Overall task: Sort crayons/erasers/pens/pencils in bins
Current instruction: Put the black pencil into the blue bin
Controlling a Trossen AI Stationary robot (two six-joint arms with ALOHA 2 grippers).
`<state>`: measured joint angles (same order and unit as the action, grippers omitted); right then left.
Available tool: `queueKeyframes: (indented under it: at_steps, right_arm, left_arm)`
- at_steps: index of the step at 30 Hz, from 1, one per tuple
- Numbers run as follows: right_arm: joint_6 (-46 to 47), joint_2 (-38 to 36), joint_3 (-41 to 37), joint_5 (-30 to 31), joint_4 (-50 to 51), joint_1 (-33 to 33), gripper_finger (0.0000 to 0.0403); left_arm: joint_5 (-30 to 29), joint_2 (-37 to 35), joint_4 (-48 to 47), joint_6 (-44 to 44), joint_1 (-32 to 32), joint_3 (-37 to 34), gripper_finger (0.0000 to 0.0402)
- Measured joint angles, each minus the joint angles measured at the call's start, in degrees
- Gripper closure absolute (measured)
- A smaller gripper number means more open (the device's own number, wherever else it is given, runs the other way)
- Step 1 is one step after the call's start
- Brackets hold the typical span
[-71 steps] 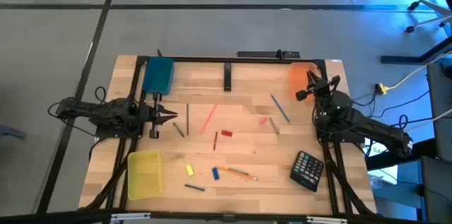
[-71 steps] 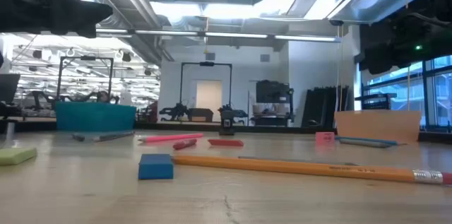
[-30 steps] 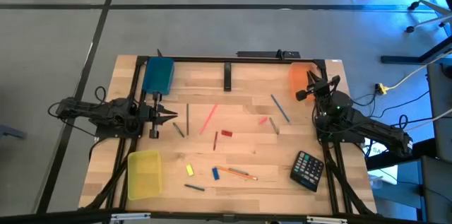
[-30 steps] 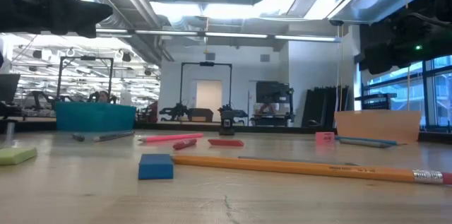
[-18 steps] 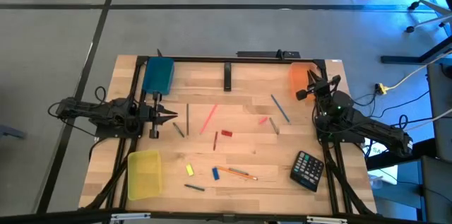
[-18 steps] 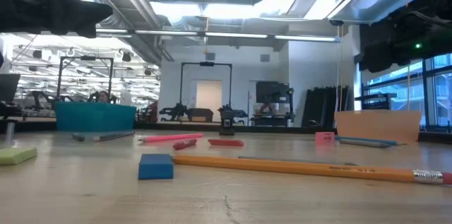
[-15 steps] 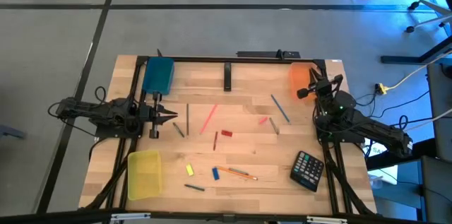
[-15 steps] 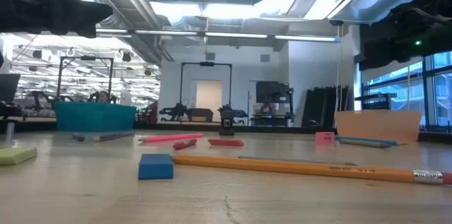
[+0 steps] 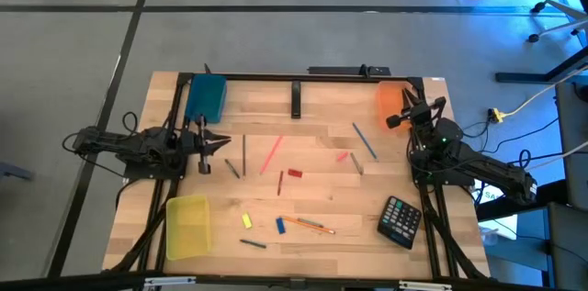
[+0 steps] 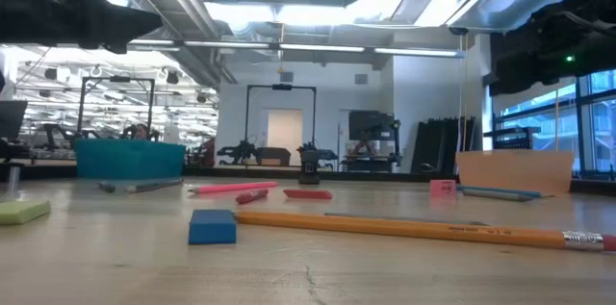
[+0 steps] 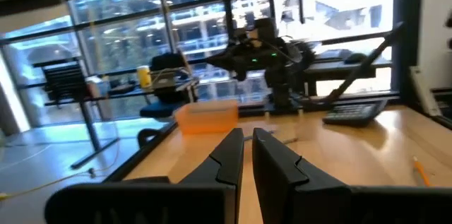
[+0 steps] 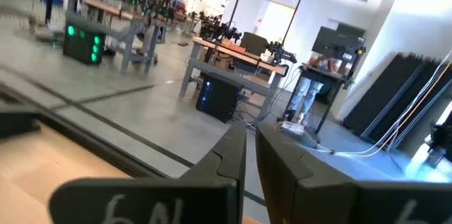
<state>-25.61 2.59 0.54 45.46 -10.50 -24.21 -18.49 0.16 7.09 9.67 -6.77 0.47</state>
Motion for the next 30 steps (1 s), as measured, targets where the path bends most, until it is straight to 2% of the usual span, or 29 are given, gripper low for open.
queueKeyframes:
  at_steps: [3,9,14,17,19,21,24,26,30]
  right_arm:
    - [-3.27,0.00,0.00,-0.01,0.06,0.00,0.0366]
    - [-1.31,0.04,-0.07,-1.12,-1.42,0.00,0.0366]
    - [29.16,0.38,-0.04,-16.54,-10.06,-0.19,0.0366]
    - [29.86,1.92,-0.04,-17.67,-13.05,-1.94,0.0366]
    - [31.24,2.82,-0.04,-18.09,-13.10,-2.95,0.0366]
    - [30.95,4.12,-0.04,-19.00,-14.19,-3.95,0.0366]
    - [29.19,5.88,-0.04,-17.68,-19.41,-5.65,0.0366]
    - [27.88,6.64,-0.04,-17.17,-22.40,-6.56,0.0366]
    - [26.83,8.03,-0.02,-18.90,-27.11,-7.85,0.0366]
  left_arm:
    - [-0.37,-0.02,0.05,0.02,0.00,-0.02,0.0376]
    - [-0.21,0.00,2.42,0.00,-0.02,-0.02,0.0376]
    - [-0.07,-0.02,7.40,0.93,-0.02,-0.01,0.0376]
    - [-0.38,0.00,10.05,2.43,0.00,0.00,0.0376]
    - [-4.11,0.04,15.04,8.39,0.58,0.00,0.0376]
    - [-13.41,0.26,21.95,13.03,1.70,0.00,0.0376]
    - [-28.37,0.20,30.92,15.13,4.00,0.02,0.0376]
    - [-31.12,0.23,30.97,17.36,5.72,0.00,0.0376]
    - [-29.26,0.57,30.05,19.41,9.27,0.00,0.0376]
